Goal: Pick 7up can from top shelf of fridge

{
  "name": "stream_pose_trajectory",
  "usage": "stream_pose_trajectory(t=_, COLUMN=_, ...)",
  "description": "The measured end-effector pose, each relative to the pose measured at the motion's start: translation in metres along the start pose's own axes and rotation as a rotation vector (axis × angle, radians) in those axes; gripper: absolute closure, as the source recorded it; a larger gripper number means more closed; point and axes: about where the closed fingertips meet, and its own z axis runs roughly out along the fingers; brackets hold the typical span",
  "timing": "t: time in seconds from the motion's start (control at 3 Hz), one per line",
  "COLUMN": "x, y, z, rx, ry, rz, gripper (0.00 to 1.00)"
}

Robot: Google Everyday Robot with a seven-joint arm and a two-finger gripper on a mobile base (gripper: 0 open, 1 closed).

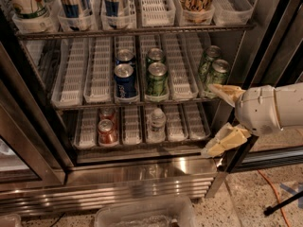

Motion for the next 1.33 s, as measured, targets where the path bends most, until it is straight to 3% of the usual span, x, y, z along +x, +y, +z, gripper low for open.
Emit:
stream_pose_trajectory(t=0.33, x=-0.003, y=-0.001, z=0.005, rx=-0.013, ry=-0.045, rz=0.01, gripper=0.0)
stream_pose_trajectory(t=0.67, x=-0.012, y=0.0, z=0.011, rx=0.009, ry=-0.183, rz=0.061, gripper=0.0)
stream_pose_trajectory(t=1.0, x=-0.036, y=0.004, z=0.005, rx=0.045, ry=-0.378, rz=0.191, gripper=0.0)
stream_pose_trajectory(t=1.33, x=-0.062, y=-0.006, z=-0.002, rx=0.096, ry=-0.567, rz=0.323, gripper=0.0)
